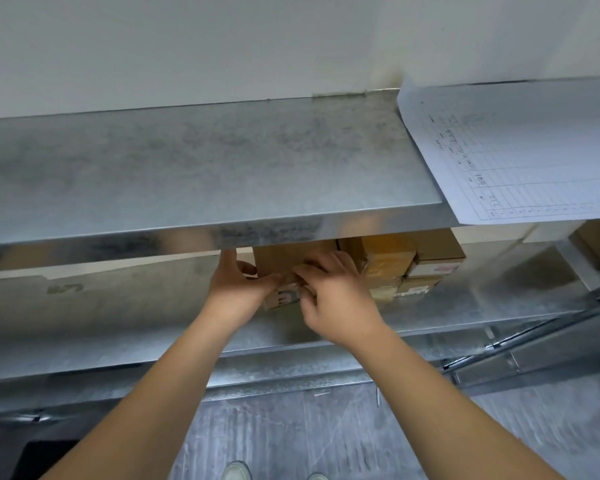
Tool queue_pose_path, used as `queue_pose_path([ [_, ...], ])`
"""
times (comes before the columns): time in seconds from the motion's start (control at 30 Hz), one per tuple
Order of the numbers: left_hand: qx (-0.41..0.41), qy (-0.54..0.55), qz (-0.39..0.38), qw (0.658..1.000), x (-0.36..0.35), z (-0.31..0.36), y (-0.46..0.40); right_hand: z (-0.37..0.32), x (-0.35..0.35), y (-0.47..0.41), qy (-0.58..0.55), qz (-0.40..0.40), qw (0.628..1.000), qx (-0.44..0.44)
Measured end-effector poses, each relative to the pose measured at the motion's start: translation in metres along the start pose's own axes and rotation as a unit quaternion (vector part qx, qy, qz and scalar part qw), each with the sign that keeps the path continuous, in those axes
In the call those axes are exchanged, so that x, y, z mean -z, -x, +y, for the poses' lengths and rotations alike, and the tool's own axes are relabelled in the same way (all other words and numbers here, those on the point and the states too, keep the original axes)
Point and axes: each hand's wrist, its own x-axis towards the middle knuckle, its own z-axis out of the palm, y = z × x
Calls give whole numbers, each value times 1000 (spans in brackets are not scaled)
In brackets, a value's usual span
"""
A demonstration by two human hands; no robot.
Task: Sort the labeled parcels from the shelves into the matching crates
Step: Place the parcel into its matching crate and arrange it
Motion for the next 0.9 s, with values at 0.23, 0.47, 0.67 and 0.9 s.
queue_pose_path([
  [0.23,2,-42,-29,999,33,-42,34,-38,9,0,-196,-32,965,-173],
  [0.47,-1,22,7,1000,77,-86,86,-78,-8,2,-219,-157,954,-134],
  [0.67,2,104,110,988,124,-104,115,-132,-29,10,-284,-180,939,-72],
  [0.9,-24,55,176,983,201,-135,166,-215,-56,19,-343,-194,918,-43],
])
